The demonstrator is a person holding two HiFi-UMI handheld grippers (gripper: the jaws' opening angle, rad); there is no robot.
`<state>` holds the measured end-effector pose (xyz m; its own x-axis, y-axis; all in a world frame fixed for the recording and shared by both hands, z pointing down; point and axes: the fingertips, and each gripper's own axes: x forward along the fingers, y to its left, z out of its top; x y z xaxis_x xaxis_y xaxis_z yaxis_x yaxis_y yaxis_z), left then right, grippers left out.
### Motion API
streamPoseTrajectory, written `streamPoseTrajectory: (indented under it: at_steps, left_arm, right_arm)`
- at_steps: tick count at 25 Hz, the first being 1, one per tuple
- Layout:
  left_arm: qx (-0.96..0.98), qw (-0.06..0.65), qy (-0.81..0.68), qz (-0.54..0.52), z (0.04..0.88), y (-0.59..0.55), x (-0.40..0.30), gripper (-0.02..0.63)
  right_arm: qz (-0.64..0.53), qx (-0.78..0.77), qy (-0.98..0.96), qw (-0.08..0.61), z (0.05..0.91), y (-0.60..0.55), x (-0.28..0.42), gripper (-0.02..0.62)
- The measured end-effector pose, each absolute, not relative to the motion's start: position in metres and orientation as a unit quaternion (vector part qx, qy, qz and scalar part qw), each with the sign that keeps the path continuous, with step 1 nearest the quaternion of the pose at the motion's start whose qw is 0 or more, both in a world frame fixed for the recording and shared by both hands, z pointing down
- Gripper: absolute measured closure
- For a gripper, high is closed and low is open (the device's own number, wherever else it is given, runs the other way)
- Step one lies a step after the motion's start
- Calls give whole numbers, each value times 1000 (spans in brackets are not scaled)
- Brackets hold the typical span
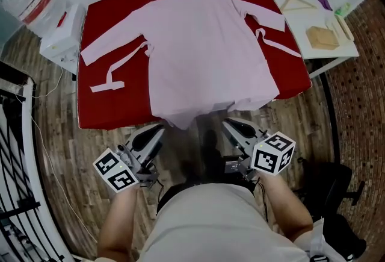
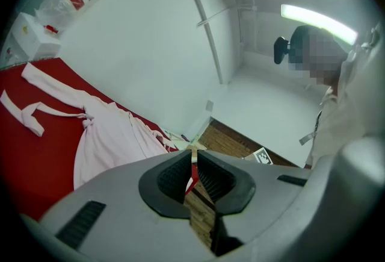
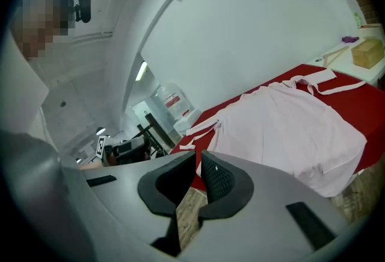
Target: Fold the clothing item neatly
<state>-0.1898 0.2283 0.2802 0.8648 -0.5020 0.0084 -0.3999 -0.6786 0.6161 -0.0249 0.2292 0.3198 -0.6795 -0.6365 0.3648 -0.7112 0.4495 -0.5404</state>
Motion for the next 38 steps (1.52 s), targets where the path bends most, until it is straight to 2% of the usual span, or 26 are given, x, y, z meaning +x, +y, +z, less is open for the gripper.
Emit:
streamPoseTrajectory:
  at_steps: [10,20,38]
  left_arm:
    - [911,283,-301,-1,313,132,-146,598]
    - [917,243,-305,79,328,55,-122,594]
    - [935,169,-165,265,401,-100,-106,468]
  right_arm:
    - [366,382,-845,74,354,150,20,580]
    - [393,362,-840,95,382,107,34,580]
    - [417,489,-754,136,454,73,13,574]
